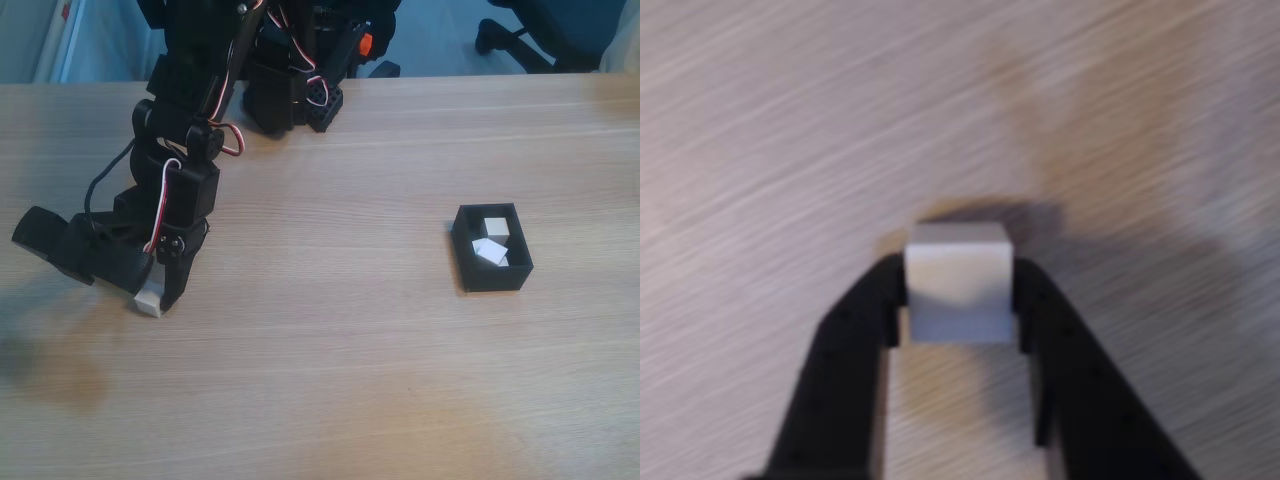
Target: Pick blocks and place them in the box.
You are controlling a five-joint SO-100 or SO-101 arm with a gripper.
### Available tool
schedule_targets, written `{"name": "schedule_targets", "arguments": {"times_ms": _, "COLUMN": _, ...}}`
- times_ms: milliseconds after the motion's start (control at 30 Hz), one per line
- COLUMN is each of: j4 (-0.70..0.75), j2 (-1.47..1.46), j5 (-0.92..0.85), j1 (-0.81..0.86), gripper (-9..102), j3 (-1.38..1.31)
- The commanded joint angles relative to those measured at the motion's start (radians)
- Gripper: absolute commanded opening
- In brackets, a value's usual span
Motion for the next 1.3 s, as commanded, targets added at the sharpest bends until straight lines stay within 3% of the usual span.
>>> {"name": "schedule_targets", "arguments": {"times_ms": 0, "j4": -0.021, "j2": 0.006, "j5": -0.017, "j1": 0.0, "gripper": 0, "j3": -0.057}}
{"name": "schedule_targets", "arguments": {"times_ms": 367, "j4": 0.025, "j2": 0.138, "j5": -0.02, "j1": -0.044, "gripper": 0, "j3": 0.029}}
{"name": "schedule_targets", "arguments": {"times_ms": 500, "j4": 0.121, "j2": 0.278, "j5": 0.02, "j1": -0.11, "gripper": 0, "j3": 0.123}}
{"name": "schedule_targets", "arguments": {"times_ms": 867, "j4": 0.474, "j2": 0.649, "j5": 0.213, "j1": -0.439, "gripper": 0, "j3": 0.265}}
{"name": "schedule_targets", "arguments": {"times_ms": 1267, "j4": 0.729, "j2": 0.721, "j5": 0.497, "j1": -0.874, "gripper": 0, "j3": 0.149}}
